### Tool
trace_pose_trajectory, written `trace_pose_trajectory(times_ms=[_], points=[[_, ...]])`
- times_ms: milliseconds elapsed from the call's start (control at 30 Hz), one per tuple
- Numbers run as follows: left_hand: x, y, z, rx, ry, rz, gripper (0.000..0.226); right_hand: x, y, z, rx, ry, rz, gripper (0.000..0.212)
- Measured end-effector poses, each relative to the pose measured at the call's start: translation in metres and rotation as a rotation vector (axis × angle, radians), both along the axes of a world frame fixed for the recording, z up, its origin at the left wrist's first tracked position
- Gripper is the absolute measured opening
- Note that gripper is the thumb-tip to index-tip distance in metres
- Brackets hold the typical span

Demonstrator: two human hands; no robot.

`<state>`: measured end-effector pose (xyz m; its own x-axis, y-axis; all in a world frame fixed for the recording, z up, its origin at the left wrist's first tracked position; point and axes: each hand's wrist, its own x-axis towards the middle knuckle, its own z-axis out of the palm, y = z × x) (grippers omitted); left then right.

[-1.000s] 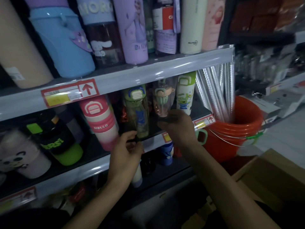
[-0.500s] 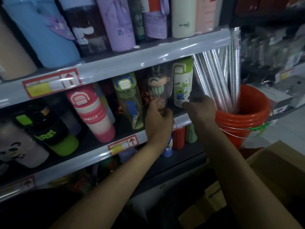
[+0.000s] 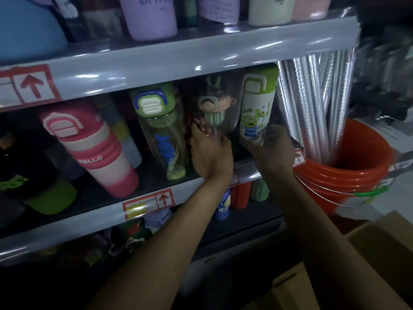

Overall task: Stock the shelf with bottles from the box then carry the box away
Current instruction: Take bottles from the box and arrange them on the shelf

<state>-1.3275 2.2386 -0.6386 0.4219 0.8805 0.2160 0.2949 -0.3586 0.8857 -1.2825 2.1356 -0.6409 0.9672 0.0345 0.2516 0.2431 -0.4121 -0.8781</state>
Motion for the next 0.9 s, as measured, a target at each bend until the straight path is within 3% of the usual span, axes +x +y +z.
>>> trace_pose_trajectory(times_ms=[267, 633, 900], points=[[0.008, -0.002, -0.002, 0.034, 0.066, 0.095, 0.074, 0.012, 0.005, -0.016, -0.071, -0.002, -0.003, 0.058], [-0.003, -0.023, -0.006, 0.141, 0.153, 0.198, 0.080, 0.007, 0.022, -0.016, -0.035, 0.000, -0.092, 0.069], [-0.006, -0.031, -0.008, 0.115, 0.129, 0.255, 0.079, 0.008, 0.029, -0.017, -0.022, -0.015, -0.128, 0.058]])
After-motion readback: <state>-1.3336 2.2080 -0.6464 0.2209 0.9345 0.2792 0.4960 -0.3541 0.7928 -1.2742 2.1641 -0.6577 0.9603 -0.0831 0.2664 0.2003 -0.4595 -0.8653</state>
